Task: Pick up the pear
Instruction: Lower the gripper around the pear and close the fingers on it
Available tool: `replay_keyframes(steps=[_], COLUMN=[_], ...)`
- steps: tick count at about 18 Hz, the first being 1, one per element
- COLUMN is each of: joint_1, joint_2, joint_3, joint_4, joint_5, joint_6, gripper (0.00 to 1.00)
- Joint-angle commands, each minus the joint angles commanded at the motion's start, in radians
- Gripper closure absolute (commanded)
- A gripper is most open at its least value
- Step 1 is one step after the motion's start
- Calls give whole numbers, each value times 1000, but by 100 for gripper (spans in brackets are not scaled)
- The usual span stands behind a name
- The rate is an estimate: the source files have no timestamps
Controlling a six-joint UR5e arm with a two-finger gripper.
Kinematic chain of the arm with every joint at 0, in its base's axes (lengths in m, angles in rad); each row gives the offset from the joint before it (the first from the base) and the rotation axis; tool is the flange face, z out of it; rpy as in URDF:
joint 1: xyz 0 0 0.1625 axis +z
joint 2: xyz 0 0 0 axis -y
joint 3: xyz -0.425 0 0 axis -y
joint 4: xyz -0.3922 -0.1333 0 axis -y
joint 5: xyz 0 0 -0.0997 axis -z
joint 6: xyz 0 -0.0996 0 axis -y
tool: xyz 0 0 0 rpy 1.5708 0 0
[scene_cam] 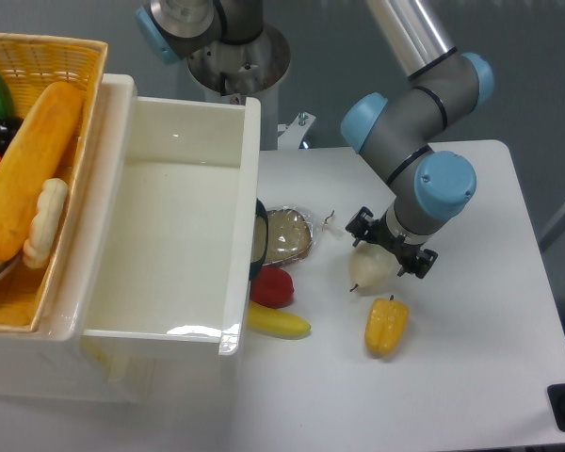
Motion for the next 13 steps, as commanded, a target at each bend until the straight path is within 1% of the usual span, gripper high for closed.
replay_keyframes(steps=[13], joint_1=[-3], joint_2=[-20], joint_3=[-6], joint_4=[2], joint_5=[3], joint_6=[9], gripper=[0])
